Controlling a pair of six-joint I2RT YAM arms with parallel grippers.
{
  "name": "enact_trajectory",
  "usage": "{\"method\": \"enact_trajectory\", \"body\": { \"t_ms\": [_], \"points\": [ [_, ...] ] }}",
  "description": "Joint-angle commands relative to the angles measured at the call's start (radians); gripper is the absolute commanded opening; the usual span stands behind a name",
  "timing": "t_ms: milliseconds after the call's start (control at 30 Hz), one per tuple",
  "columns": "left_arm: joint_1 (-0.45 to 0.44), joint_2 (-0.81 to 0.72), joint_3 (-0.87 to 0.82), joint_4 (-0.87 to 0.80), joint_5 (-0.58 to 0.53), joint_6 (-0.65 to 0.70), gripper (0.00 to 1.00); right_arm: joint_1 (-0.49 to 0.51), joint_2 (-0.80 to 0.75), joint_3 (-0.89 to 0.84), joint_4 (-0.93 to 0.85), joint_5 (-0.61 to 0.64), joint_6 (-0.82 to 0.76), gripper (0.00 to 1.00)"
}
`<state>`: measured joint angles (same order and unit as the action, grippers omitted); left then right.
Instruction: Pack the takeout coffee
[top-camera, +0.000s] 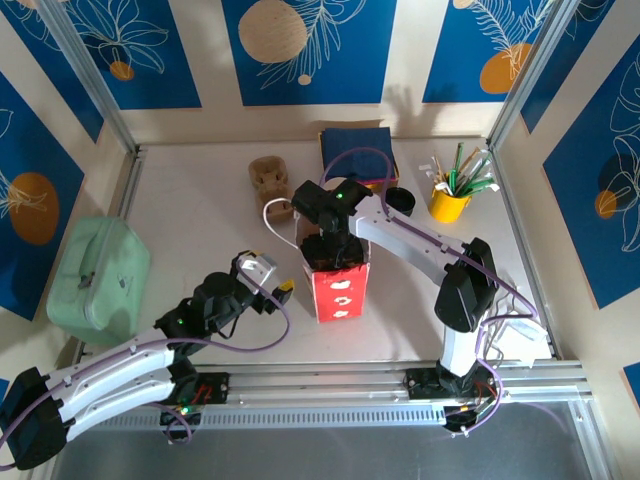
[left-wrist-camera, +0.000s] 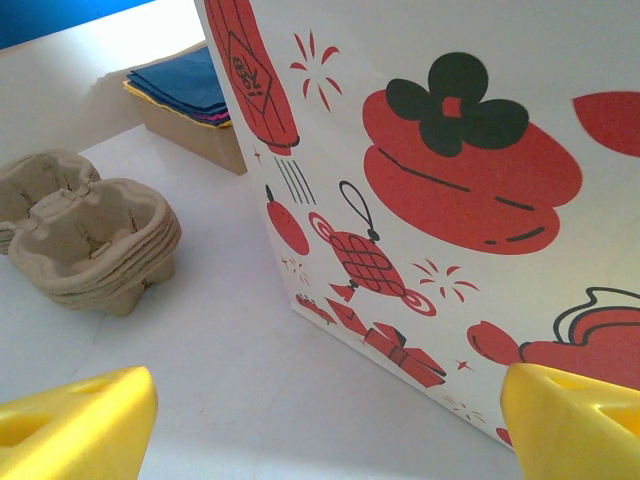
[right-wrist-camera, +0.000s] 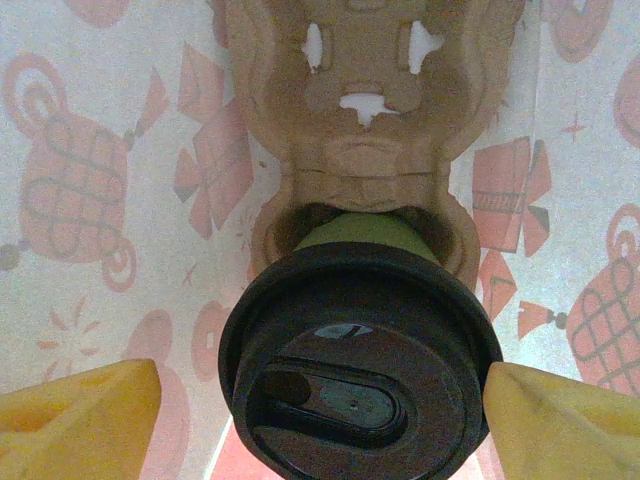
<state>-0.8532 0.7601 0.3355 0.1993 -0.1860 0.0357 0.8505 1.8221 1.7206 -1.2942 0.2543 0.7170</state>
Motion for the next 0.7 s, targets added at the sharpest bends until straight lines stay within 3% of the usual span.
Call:
{"method": "enact_trajectory", "body": {
  "t_ms": [0,300,667],
  "points": [
    [-0.007,-0.007,-0.003,0.000,-0.012,0.011,0.89,-0.001,-0.015,0.037,-0.043,-0.008,0.028,0.85],
    [-0.007,-0.006,-0.003,0.004,-0.016,0.014,0.89,-0.004,0.043,0.092,-0.104,0.031,0.052,0.85],
    [-0.007,-0.015,-0.003,-0.001,-0.016,0.013,0.89,-0.004,0.040,0.065,-0.059,0.000,0.041,0.86]
  ]
}}
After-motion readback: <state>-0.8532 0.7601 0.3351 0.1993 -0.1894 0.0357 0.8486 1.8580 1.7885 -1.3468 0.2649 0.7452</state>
